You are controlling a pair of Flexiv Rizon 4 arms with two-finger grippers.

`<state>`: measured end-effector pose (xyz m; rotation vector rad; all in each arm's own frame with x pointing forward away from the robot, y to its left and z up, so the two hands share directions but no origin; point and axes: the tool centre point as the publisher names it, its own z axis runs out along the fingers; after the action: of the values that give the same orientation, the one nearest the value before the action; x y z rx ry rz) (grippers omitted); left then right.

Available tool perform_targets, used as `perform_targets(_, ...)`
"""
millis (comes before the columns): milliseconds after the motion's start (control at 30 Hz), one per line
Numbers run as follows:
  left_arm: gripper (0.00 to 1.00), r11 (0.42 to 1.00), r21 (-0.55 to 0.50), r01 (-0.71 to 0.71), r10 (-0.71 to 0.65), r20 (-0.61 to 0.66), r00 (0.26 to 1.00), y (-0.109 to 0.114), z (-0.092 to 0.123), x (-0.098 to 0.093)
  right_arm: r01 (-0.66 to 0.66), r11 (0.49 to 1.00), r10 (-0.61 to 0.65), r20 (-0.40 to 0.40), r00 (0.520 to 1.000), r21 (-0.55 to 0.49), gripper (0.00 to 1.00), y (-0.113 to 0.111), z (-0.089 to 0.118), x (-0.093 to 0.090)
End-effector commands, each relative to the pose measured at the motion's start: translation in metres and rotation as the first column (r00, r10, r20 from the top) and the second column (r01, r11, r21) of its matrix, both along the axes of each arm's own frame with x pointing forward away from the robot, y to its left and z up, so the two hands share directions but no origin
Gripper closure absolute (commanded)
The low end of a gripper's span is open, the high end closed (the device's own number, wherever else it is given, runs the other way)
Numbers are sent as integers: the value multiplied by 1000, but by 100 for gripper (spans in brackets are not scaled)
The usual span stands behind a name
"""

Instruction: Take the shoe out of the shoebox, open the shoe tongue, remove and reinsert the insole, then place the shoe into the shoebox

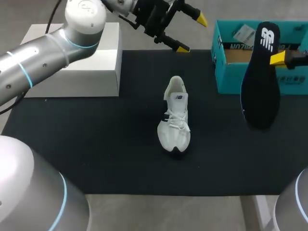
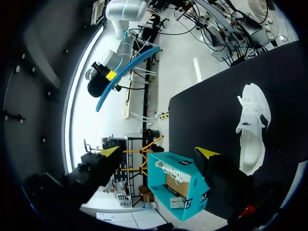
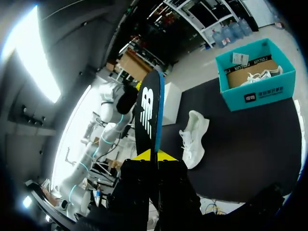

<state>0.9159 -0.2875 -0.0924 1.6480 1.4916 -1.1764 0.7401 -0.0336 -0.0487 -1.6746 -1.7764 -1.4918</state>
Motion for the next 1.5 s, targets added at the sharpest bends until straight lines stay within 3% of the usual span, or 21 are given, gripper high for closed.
perform_targets(33, 0, 980, -187, -63, 67, 12, 998, 4, 1, -17, -75, 997, 74, -73, 995, -19, 100, 3, 2, 50)
perform_targets(267, 0, 966, -248, -65, 80, 49, 996, 4, 6, -27, -46, 999, 46, -99, 994, 9, 100, -2, -1, 95)
perform_targets(600, 0, 951, -289, -108, 138, 84, 987, -1, 9, -39, -29, 1000, 29, -104, 994, -4, 100, 8, 4, 135)
perform_targets(1433, 0, 952, -287, -105, 134, 85, 987, -2, 10, -40, -28, 1000, 27, -95, 995, -10, 100, 8, 5, 137)
perform_targets(1500, 0, 949, -297, -106, 139, 91, 986, -4, 13, -39, -3, 1000, 3, -120, 993, 0, 100, 11, 6, 145)
